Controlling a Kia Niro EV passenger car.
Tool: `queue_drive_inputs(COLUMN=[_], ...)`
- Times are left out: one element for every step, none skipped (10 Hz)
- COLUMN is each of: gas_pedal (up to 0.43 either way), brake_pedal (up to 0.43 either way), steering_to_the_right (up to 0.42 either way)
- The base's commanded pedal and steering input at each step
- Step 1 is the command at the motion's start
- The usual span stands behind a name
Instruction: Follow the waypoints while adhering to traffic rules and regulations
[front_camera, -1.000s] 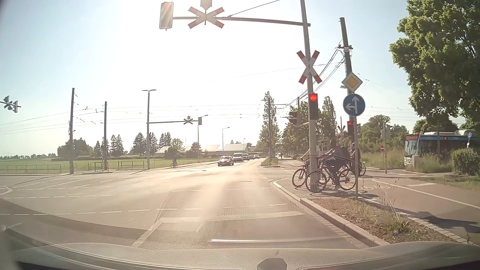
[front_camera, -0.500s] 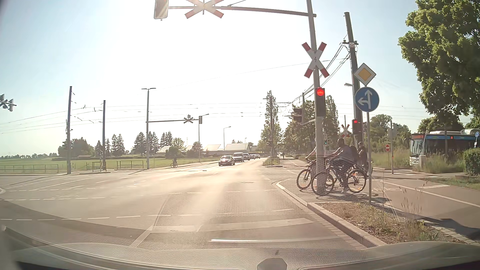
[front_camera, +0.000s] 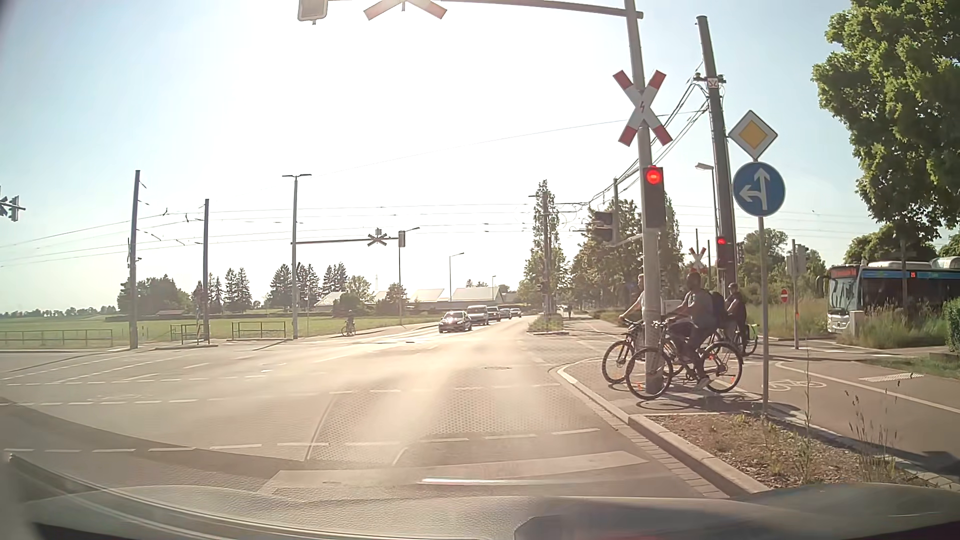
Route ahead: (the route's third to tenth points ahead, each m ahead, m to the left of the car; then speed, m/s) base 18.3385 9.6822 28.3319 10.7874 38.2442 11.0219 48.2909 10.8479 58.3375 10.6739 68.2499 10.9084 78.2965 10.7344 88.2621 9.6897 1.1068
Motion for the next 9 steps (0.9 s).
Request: queue_drive_inputs(gas_pedal=[0.0, 0.0, 0.0, 0.0, 0.0, 0.0, 0.0, 0.0, 0.0], brake_pedal=[0.195, 0.195, 0.189, 0.159, 0.152, 0.183, 0.22, 0.25, 0.25], steering_to_the_right=[-0.03, -0.03, -0.03, -0.03, -0.03, -0.03, -0.031, -0.031, -0.03])
